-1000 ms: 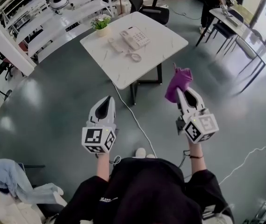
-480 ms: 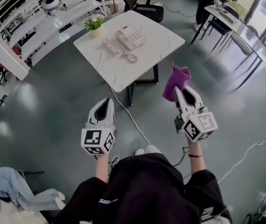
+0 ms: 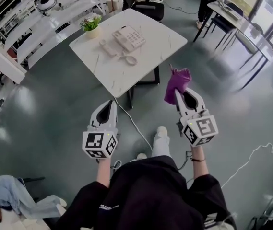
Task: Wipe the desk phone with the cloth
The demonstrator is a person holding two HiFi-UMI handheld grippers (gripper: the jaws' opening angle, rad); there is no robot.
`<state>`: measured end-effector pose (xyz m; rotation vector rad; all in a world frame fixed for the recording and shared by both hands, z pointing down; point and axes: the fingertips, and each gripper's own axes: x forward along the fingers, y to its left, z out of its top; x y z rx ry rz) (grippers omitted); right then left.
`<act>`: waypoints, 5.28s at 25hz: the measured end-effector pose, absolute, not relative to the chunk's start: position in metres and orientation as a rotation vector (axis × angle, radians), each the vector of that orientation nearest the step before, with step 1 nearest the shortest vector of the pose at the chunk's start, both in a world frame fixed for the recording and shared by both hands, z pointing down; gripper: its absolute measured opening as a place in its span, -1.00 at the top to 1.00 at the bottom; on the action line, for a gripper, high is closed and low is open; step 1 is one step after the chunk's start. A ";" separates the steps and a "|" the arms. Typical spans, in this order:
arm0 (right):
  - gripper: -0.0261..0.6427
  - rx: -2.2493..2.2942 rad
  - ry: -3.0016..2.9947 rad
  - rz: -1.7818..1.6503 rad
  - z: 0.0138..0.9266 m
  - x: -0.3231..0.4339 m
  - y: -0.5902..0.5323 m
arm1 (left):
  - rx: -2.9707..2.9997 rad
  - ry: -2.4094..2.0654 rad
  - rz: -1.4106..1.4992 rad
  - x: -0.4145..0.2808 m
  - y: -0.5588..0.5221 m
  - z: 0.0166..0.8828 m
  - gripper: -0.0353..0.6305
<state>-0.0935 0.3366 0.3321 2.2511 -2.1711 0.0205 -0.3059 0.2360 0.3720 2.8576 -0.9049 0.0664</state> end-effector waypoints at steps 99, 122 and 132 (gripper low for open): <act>0.81 1.387 -2.655 0.415 0.428 0.088 -0.228 | 2.238 -1.595 0.109 -0.094 -0.144 0.455 0.90; 0.81 1.067 -2.541 -0.003 0.463 0.025 -0.314 | 2.078 -1.614 0.098 -0.091 -0.181 0.503 0.90; 0.81 0.937 -2.431 -0.297 0.488 -0.006 -0.328 | 2.019 -1.640 0.089 -0.101 -0.179 0.514 0.90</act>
